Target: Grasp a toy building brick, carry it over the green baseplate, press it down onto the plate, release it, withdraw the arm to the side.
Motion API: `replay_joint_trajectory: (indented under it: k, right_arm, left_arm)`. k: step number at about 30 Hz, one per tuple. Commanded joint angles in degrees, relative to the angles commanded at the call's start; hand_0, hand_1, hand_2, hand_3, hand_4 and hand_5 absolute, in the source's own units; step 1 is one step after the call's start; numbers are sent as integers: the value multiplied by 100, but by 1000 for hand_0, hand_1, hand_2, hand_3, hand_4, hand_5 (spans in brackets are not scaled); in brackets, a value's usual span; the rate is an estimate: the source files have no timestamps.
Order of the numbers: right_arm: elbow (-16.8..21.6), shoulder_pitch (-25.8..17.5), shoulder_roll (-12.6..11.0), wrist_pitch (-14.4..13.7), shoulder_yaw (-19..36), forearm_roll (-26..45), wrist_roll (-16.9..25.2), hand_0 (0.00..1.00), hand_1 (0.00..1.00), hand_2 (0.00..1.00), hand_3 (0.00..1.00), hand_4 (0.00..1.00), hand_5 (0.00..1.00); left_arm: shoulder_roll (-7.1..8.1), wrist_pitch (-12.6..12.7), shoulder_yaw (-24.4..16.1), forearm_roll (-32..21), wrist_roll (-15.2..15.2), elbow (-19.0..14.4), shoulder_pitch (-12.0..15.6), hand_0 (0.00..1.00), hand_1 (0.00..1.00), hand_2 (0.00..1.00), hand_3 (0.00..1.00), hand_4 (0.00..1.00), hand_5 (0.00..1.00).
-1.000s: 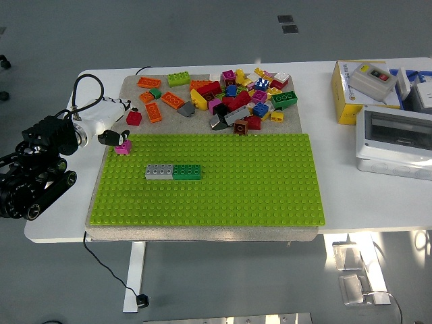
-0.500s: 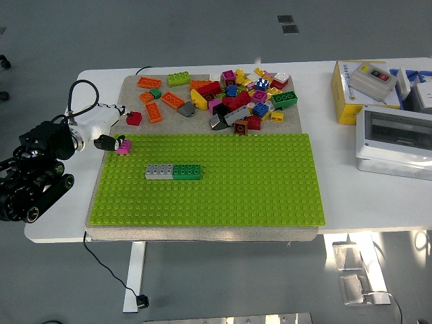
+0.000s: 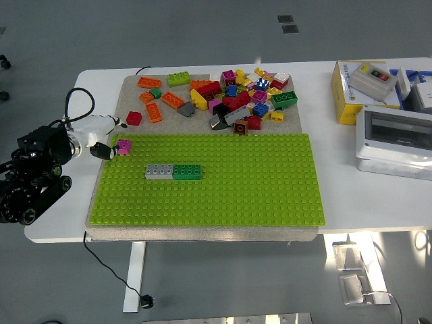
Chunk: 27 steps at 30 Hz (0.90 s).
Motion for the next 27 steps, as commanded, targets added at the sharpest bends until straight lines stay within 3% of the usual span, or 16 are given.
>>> replay_joint_trajectory:
  k: [6, 27]
  right_arm:
    - [0, 4, -1, 4, 12, -26, -4, 646, 571, 640, 768, 408, 998]
    - [0, 8, 16, -5, -12, -34, -6, 647, 567, 637, 767, 407, 998]
  left_arm:
    - [15, -103, -9, -237, 62, 22, 9, 998, 979, 998, 878, 536, 160]
    - [-47, -39, -2, -463, 17, 150, 98, 998, 982, 998, 871, 526, 153]
